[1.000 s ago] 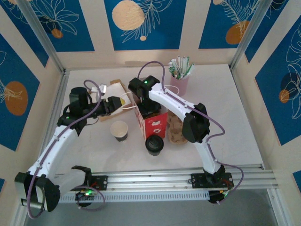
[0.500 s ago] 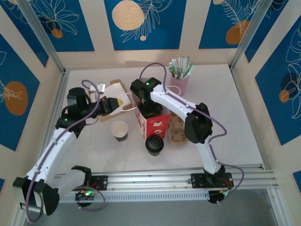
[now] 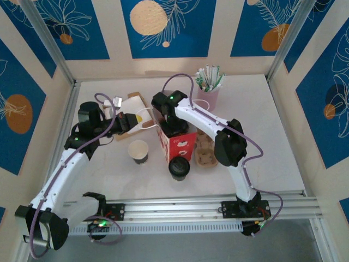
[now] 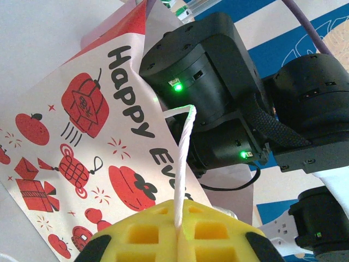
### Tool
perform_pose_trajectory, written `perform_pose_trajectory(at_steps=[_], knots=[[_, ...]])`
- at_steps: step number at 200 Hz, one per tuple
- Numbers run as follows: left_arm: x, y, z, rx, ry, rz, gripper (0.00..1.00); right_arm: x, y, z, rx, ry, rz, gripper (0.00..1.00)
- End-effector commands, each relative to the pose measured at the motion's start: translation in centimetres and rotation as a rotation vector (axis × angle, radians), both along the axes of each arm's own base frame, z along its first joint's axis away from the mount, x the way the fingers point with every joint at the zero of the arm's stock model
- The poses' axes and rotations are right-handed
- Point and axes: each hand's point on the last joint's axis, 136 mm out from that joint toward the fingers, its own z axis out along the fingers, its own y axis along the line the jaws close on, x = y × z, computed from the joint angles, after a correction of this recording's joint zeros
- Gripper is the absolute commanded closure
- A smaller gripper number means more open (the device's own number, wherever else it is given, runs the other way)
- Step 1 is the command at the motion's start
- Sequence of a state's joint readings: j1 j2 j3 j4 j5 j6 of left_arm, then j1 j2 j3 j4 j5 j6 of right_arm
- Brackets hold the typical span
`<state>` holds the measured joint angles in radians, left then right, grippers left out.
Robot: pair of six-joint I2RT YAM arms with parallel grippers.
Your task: Pack the takeout coffee
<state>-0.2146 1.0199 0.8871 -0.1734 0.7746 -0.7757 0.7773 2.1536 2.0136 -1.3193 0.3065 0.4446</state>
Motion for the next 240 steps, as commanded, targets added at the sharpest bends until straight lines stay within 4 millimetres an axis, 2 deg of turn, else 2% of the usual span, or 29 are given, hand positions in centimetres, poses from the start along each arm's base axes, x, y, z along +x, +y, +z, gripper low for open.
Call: perform_pose_trajectory(at_steps=[1,46,168,240], knots=[[-0.1,0.0,0.9,0.013,-0.044,-0.003,1.0,-0.9,-0.4,0.6,0.01,0.03,0.001,0.57],[-0.1,0.0,0.9,0.013,-0.044,-0.001,1.0,-0.9,-0.3,1.0,0.012,0.027,0.0,0.52],[0.4,0.4,0.5,0.043,-0.044,0.031,1.0,-0.9,0.4,4.2,0.059,-0.018,0.014,0.4],[1.3,0.6,0.4,0.065,-0.047,0.052,0.95,-0.8,1.1,7.1,0.122,-0.065,0.022,0.32]])
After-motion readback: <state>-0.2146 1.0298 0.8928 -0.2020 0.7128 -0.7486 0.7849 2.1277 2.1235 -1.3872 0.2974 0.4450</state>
